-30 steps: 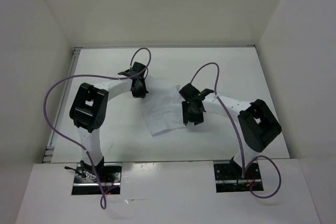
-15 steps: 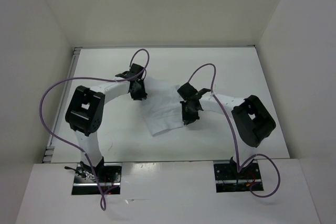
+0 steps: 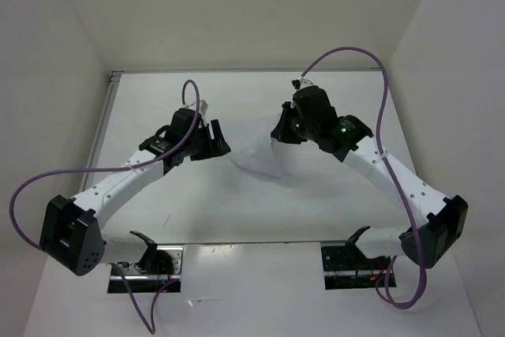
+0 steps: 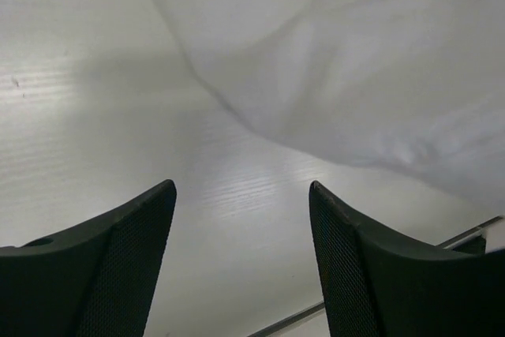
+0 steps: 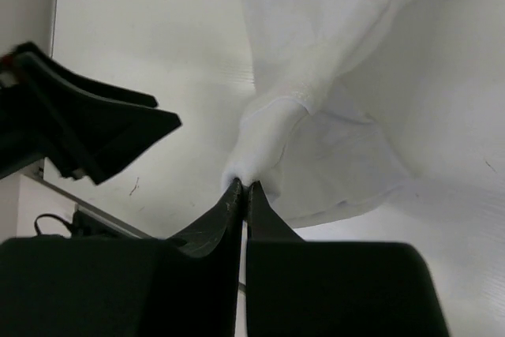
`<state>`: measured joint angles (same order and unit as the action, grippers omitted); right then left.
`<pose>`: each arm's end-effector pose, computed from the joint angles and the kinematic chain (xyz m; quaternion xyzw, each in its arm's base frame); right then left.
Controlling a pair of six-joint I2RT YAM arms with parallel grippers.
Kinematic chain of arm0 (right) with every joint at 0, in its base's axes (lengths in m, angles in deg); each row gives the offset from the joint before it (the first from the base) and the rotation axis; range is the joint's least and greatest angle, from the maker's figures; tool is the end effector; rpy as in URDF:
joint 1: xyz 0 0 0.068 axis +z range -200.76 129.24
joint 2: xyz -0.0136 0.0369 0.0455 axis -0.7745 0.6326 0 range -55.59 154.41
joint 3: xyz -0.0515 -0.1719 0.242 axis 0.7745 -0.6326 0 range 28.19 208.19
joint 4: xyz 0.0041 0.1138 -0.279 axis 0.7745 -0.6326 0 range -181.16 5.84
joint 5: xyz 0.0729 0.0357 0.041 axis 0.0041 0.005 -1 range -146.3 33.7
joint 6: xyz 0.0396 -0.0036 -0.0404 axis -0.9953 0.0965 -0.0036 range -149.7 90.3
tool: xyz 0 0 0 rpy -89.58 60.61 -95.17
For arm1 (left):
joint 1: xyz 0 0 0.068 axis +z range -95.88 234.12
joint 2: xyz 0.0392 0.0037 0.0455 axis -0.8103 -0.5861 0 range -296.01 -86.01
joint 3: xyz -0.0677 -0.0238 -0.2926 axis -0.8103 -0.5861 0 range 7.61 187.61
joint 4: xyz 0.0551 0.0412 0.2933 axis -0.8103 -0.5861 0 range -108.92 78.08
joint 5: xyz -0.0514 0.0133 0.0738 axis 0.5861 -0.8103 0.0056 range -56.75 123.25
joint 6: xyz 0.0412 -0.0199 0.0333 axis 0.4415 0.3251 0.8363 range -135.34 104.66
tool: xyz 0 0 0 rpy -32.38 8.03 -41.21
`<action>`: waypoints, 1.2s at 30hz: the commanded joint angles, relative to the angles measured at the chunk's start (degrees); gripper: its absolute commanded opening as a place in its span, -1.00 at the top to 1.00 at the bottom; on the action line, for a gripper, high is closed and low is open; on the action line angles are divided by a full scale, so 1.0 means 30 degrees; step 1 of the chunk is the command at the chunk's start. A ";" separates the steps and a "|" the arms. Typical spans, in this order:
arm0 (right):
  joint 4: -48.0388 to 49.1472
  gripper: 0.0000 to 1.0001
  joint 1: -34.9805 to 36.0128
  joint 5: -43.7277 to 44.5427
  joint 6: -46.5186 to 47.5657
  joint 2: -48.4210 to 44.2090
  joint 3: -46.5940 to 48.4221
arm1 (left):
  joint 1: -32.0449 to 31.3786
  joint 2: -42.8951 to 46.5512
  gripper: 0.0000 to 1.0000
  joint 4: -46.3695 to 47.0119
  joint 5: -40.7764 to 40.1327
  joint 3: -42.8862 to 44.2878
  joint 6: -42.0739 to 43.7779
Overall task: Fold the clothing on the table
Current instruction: Flatten the skirt out
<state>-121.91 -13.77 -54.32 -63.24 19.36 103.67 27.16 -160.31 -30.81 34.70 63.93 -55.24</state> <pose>0.2572 0.1920 0.3906 -0.0193 0.8955 0.2439 0.3717 0.2876 -0.1473 0.2962 -0.0951 0.8893 -0.2558 0.3669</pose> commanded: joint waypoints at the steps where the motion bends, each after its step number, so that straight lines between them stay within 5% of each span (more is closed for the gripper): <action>1: 0.0513 0.99 0.0267 -0.1269 -0.0012 -0.0318 0.0327 | -0.0183 0.0332 -0.52 -0.0176 0.0512 -0.1193 -0.0936; 15: 0.4732 0.99 0.0530 -0.3419 -0.1387 0.4018 0.3631 | -0.0974 0.3291 -0.49 -0.1963 -0.0631 -0.1603 -0.1466; 20: 0.8010 0.99 0.0530 -0.1454 -0.2265 0.1504 0.2588 | -0.0974 0.3208 -0.49 -0.2315 -0.0807 -0.1603 -0.1640; 23: 0.9390 0.99 0.0151 0.0185 -0.2910 -0.1712 -0.0596 | -0.0974 0.2768 -0.49 -0.1878 -0.0575 -0.1779 -0.1641; 29: 0.5924 0.99 -0.2512 0.2438 -0.4232 -0.4478 -0.4677 | -0.0974 0.2209 -0.49 -0.1526 -0.0367 -0.1779 -0.1641; 36: 0.0845 0.99 -0.2517 0.3970 -0.4785 -0.5413 -0.7550 | -0.1324 0.1098 -0.49 -0.0879 -0.0192 -0.2393 -0.1817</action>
<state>-110.55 -21.40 -46.17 -75.61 4.24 83.89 23.99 -155.11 -35.45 33.22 58.02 -59.37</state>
